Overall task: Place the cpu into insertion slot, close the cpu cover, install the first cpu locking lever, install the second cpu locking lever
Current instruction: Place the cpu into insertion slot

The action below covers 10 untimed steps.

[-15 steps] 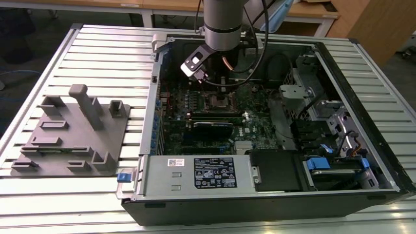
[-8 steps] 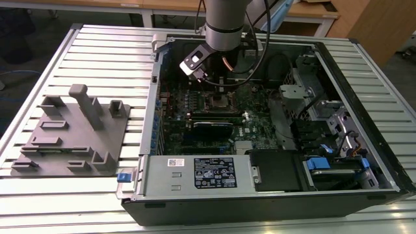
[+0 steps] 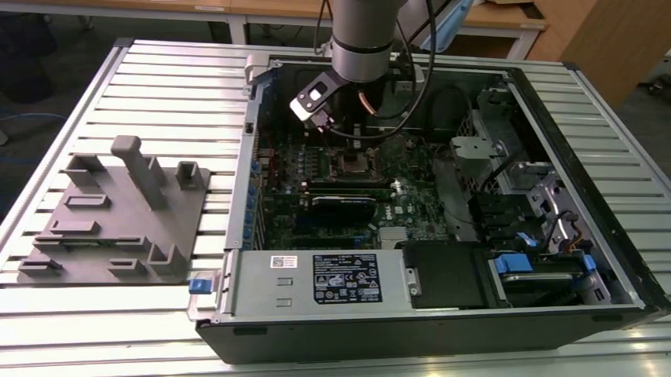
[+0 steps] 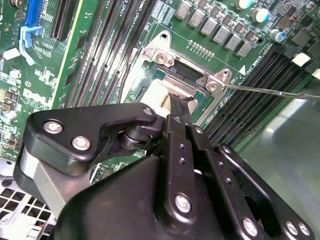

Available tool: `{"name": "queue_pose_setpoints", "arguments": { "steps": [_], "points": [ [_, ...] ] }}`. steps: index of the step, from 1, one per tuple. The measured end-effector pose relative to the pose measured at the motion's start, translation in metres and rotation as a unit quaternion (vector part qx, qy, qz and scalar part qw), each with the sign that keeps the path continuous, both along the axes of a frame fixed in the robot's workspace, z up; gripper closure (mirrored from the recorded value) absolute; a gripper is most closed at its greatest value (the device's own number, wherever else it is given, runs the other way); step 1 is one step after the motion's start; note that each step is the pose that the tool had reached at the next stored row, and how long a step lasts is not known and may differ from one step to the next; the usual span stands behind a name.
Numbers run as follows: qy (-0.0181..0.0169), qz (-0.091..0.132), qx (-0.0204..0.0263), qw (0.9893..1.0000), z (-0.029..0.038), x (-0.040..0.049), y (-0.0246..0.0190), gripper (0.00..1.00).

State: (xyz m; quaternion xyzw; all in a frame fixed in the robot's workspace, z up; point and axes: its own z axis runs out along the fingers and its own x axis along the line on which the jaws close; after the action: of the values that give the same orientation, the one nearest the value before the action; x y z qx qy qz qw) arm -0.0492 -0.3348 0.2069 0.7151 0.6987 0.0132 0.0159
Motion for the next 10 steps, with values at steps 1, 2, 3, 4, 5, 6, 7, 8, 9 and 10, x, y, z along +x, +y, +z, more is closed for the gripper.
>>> {"name": "queue_pose_setpoints", "arguments": {
  "steps": [1, 2, 3, 4, 5, 6, 7, 8, 9, 10],
  "points": [
    [0.0000, 0.000, 0.0000, 1.0000, -0.0001, 0.0003, 0.0000, 0.90],
    [-0.0002, -0.002, 0.0003, 1.0000, -0.0006, 0.0008, 0.0001, 0.90],
    [-0.0001, -0.005, 0.0002, 1.0000, -0.0009, 0.0012, 0.0001, 0.90],
    [0.0000, -0.007, 0.0001, 1.0000, -0.0013, 0.0014, 0.0000, 0.90],
    [0.0000, -0.008, 0.0001, 1.0000, -0.0016, 0.0015, 0.0000, 0.90],
    [0.0000, -0.008, 0.0000, 1.0000, -0.0015, 0.0015, 0.0000, 0.90],
    [0.0001, -0.008, -0.0001, 1.0000, -0.0015, 0.0017, 0.0000, 0.90],
    [0.0000, -0.008, 0.0000, 1.0000, -0.0018, 0.0023, 0.0000, 0.90],
    [0.0000, -0.008, 0.0001, 1.0000, -0.0020, 0.0028, 0.0000, 0.90],
    [0.0000, -0.008, 0.0001, 1.0000, -0.0021, 0.0029, 0.0000, 0.90]
  ]
}}
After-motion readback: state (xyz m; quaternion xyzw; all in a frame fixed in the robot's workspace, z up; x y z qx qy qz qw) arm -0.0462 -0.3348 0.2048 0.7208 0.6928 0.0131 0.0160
